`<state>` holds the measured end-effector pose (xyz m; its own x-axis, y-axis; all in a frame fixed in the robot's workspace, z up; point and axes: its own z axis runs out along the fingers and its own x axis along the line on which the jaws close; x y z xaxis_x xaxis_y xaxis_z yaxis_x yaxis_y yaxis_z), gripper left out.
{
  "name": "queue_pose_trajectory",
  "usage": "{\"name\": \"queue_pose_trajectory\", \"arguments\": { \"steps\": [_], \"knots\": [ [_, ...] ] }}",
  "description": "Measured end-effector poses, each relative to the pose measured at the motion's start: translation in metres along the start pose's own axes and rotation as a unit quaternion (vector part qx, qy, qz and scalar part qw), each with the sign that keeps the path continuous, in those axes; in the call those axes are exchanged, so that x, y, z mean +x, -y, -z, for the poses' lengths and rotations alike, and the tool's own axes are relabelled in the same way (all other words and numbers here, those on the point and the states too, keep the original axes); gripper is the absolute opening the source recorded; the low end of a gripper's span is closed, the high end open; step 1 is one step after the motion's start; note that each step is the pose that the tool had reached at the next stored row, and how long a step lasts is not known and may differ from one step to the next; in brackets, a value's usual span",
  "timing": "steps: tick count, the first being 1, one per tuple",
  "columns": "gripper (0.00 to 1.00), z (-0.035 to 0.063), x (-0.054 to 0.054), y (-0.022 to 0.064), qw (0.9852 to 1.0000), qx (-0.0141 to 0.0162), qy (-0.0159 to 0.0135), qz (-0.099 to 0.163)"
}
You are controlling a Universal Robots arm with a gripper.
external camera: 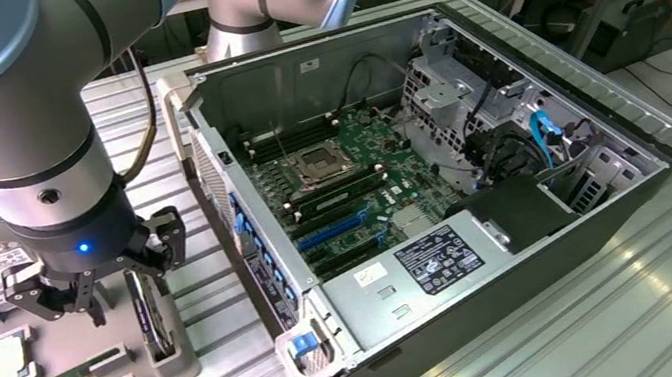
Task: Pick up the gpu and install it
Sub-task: 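Pick up the gpu and move the gpu toward the slot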
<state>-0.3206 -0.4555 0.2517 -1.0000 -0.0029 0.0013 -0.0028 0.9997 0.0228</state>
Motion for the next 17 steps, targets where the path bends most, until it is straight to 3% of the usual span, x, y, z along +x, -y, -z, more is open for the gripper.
{"name": "queue_pose_trajectory", "arguments": {
  "steps": [17],
  "knots": [
    [0.66,-0.0005,0.0,-0.0038,1.0,0.0007,-0.0001,0.0]
  ]
}}
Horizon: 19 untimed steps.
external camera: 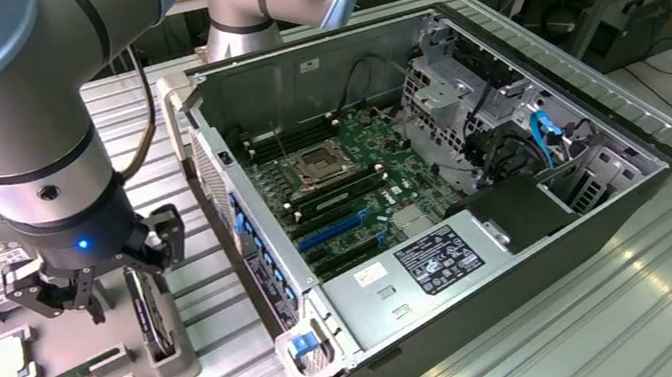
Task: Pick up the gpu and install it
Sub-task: 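Pick up the gpu and move the gpu toward the slot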
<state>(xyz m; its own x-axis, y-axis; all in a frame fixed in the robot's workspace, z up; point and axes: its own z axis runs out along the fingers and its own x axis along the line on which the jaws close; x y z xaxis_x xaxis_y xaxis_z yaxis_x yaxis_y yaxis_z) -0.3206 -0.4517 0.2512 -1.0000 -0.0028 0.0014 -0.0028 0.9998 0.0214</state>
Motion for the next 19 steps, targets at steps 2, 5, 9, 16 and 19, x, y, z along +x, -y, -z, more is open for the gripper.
{"name": "queue_pose_trajectory", "arguments": {
  "steps": [2,5,9,16,19],
  "knots": [
    [0.66,-0.0003,0.0,-0.0015,1.0,-0.0001,0.0001,0.0],
    [0.66,-0.0008,0.0,-0.0025,1.0,-0.0001,0.0001,0.0],
    [0.66,-0.0046,-0.001,-0.0097,1.0,0.0003,-0.0009,0.0],
    [0.66,-0.0171,-0.003,-0.0138,0.9998,0.0003,-0.0017,-0.019],
    [0.66,-0.0217,-0.003,-0.0128,0.9996,0.0004,-0.0016,-0.027]
  ]
}}
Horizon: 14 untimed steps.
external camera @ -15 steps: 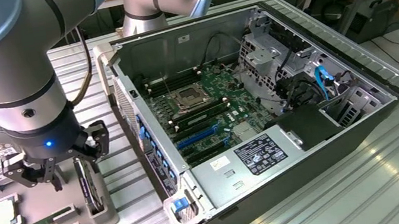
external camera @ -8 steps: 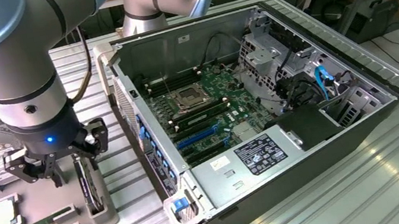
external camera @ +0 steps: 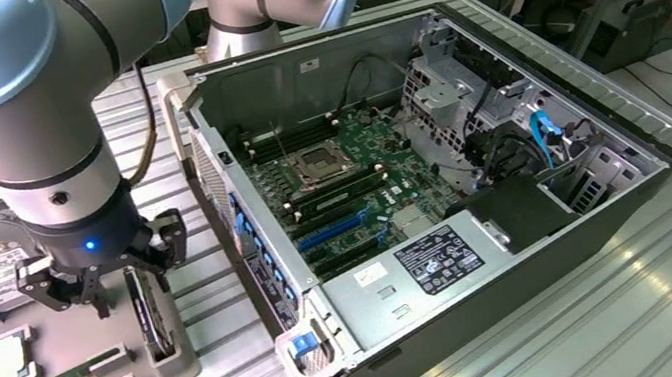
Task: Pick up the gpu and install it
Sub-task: 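Pick up the gpu and move the gpu toward the slot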
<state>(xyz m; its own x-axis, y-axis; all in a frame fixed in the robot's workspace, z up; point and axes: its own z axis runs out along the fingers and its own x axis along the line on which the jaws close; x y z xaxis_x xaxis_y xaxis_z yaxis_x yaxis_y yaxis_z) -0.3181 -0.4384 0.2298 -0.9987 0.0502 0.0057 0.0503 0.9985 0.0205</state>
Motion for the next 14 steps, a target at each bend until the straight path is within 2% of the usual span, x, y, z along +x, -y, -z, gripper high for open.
{"name": "queue_pose_trajectory", "arguments": {
  "steps": [4,6,13,14],
  "knots": [
    [0.65,-0.0034,-0.0004,0.0046,1.0,-0.0001,0.0002,0.0],
    [0.51,-0.005,-0.0006,0.0047,1.0,0.0,0.0001,0.0],
    [0.5,-0.0094,-0.0032,0.0048,1.0,0.0,0.0,0.0],
    [0.43,-0.0097,-0.0035,0.0048,1.0,0.0,0.0,0.0]
  ]
}}
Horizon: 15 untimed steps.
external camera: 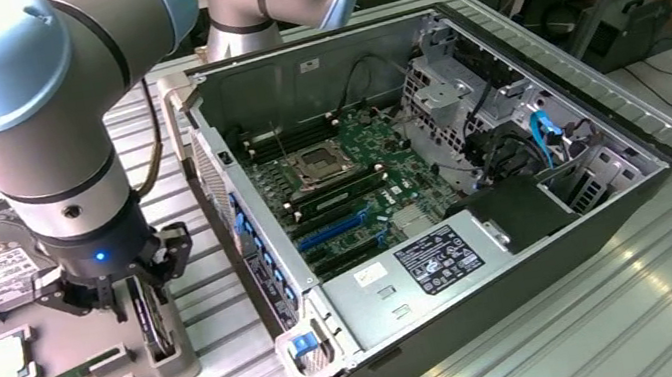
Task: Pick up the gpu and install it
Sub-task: 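Pick up the gpu and move the gpu toward the slot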
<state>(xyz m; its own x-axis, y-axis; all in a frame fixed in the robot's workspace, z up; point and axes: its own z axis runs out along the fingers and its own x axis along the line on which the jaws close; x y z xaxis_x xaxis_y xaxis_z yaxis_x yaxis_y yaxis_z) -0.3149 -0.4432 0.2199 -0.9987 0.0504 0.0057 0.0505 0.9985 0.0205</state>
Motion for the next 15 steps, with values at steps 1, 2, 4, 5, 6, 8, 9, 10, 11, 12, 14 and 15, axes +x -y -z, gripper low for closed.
{"name": "queue_pose_trajectory", "arguments": {
  "steps": [1,2,4,5,6,8,9,10,11,12,14,15],
  "knots": [
    [0.43,-0.0002,-0.0003,0.0,1.0,0.0,0.0,0.0],
    [0.36,-0.0006,-0.001,0.0,1.0,-0.0001,0.0001,0.0],
    [0.28,-0.0011,-0.002,-0.0001,1.0,0.0,-0.0001,0.0],
    [0.28,-0.0012,-0.0021,-0.0001,1.0,0.0001,-0.0001,0.0],
    [0.28,-0.0012,-0.0021,-0.0001,1.0,0.0001,-0.0001,0.0],
    [0.28,-0.0014,-0.0022,-0.0001,1.0,0.0,0.0,0.0],
    [0.28,-0.0015,-0.0022,-0.0001,1.0,0.0,0.0,0.0],
    [0.28,-0.0015,-0.0022,-0.0001,1.0,0.0,0.0,0.0],
    [0.28,-0.0015,-0.0022,-0.0001,1.0,0.0,0.0,0.0],
    [0.28,-0.0015,-0.0022,-0.0001,1.0,0.0,0.0,0.0],
    [0.28,-0.0015,-0.0022,-0.0001,1.0,-0.0001,0.0001,0.0],
    [0.28,-0.0013,-0.0022,-0.0001,1.0,-0.0004,0.0001,0.0]
  ]
}}
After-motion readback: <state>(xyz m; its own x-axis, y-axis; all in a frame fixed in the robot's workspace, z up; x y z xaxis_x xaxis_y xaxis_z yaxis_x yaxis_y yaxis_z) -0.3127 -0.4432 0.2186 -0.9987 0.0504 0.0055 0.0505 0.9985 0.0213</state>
